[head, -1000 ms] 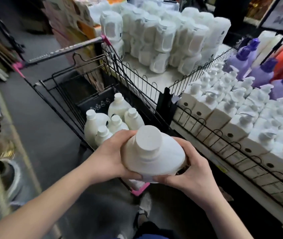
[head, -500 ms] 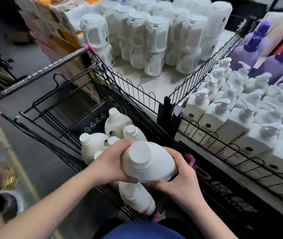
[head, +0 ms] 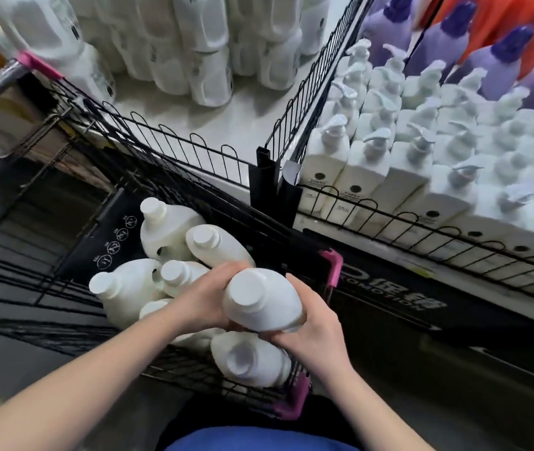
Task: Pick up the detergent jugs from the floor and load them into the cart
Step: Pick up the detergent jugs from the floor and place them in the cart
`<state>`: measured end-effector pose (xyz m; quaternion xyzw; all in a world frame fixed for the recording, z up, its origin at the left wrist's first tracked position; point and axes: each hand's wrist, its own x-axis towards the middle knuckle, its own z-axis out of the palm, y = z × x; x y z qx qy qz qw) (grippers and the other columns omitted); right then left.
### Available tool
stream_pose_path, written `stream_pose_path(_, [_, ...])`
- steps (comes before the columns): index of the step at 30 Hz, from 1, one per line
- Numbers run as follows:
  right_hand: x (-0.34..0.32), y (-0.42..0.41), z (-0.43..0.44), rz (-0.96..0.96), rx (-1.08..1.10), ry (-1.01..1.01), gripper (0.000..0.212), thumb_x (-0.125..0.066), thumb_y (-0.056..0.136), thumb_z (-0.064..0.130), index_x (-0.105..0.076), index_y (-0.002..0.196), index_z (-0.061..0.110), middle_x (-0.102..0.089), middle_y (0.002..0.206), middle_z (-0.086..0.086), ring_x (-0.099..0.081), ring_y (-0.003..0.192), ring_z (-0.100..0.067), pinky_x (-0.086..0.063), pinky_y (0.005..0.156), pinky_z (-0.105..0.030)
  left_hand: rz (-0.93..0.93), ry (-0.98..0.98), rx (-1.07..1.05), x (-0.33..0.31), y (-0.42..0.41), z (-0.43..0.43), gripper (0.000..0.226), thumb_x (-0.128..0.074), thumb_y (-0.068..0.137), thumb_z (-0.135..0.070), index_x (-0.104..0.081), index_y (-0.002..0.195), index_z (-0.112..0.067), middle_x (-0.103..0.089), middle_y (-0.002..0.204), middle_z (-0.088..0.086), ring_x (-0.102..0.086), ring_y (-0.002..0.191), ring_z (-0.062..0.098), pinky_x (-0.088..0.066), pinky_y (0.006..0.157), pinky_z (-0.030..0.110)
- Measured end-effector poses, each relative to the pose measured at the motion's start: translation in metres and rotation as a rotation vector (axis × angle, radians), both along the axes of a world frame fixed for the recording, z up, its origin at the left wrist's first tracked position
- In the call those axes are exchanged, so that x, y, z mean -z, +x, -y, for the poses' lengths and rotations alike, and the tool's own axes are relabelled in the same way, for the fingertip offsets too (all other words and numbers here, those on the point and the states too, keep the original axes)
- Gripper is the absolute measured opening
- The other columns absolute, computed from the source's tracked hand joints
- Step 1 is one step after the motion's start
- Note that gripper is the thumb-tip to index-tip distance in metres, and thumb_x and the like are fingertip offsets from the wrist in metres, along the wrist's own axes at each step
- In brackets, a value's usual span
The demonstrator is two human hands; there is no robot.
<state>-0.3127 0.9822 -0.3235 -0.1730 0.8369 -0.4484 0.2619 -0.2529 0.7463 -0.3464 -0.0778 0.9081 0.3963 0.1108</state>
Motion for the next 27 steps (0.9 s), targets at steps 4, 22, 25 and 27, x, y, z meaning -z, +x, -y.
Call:
stream_pose_path(4, [0.017, -0.002, -0.001, 0.012, 0.014, 0.066, 0.102, -0.092, 0.055, 0.062, -0.043, 0.144, 0.057, -0.053, 0.143, 0.034, -0.051, 0.134, 0.006, -0.046, 0.112, -0.035, 0.041, 0.017, 0.069, 0.022, -0.015, -0.008, 0.051, -0.092, 0.058, -0.041, -0.049, 0.085, -0.043, -0.051, 0.079, -0.025, -0.052, 0.073, -0.006, -0.037, 0.062, 0.009])
stream_pose_path(22, [0.091, -0.02, 0.014, 0.101, -0.108, 0.342, 0.089, -0.082, 0.062, 0.074, -0.044, 0.137, 0.047, -0.05, 0.125, 0.017, -0.056, 0.11, -0.008, -0.056, 0.085, -0.041, 0.202, 0.055, -0.033, 0.117, -0.022, -0.015, 0.042, -0.081, 0.065, -0.036, -0.043, 0.081, -0.042, -0.054, 0.086, -0.019, -0.05, 0.074, 0.0, -0.046, 0.064, 0.027])
stream_pose_path(25, [0.1, -0.023, 0.011, 0.134, -0.12, 0.361, 0.089, -0.083, 0.065, 0.069, -0.04, 0.14, 0.046, -0.047, 0.126, 0.013, -0.057, 0.111, -0.013, -0.053, 0.084, -0.04, 0.202, 0.053, -0.014, 0.127, -0.022, -0.019, 0.041, -0.08, 0.066, -0.036, -0.041, 0.08, -0.041, -0.052, 0.085, -0.019, -0.052, 0.075, 0.002, -0.047, 0.063, 0.027])
stream_pose_path(27, [0.105, -0.023, 0.009, 0.142, -0.132, 0.378, 0.089, -0.081, 0.065, 0.071, -0.04, 0.14, 0.045, -0.047, 0.126, 0.013, -0.057, 0.111, -0.014, -0.053, 0.087, -0.041, 0.217, 0.037, 0.003, 0.133, -0.022, -0.02, 0.04, -0.079, 0.067, -0.037, -0.042, 0.081, -0.042, -0.052, 0.086, -0.021, -0.052, 0.078, -0.001, -0.044, 0.064, 0.023])
